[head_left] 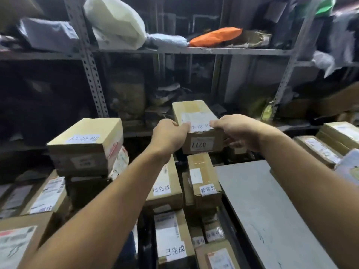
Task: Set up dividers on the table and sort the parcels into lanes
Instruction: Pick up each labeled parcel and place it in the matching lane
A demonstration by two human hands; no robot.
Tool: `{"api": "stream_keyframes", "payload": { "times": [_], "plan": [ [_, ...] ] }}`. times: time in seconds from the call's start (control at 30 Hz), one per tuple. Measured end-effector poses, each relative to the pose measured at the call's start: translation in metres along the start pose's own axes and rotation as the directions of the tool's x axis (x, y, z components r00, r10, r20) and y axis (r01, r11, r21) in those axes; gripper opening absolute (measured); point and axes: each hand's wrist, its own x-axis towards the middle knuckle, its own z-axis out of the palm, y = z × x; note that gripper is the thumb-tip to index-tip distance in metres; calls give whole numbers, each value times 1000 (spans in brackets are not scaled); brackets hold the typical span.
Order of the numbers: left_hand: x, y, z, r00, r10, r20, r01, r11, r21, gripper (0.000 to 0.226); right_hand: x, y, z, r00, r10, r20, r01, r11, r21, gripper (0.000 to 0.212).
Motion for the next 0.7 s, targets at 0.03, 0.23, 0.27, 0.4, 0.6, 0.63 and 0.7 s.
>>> {"api": "stream_keyframes", "payload": {
  "times": [0.03,0.23,0.27,0.4,0.6,0.63,0.7],
  "plan": [
    [3,-8,13,1000,-16,9,16,1000,6,28,6,12,2,1000,8,-7,-8,1000,-3,26],
    [22,-70,76,984,-173,52,167,981,98,20,45,91,23,998,62,2,-62,998,-6,21],
    [26,-80,84,978,-201,55,194,975,108,18,52,103,29,997,74,7,-74,997,-4,23],
    [37,-115,109,965,-260,37,244,939,242,18,72,141,50,994,112,5,-112,994,-4,30],
    [45,-140,132,944,-326,46,297,904,306,19,83,169,59,990,135,-29,-135,991,-16,23],
    [44,-143,133,944,-326,47,295,900,322,20,83,171,60,989,142,-32,-143,990,-19,21],
    [42,-147,134,944,-327,42,294,892,344,19,83,174,63,988,153,-31,-155,987,-45,26]
  ]
}}
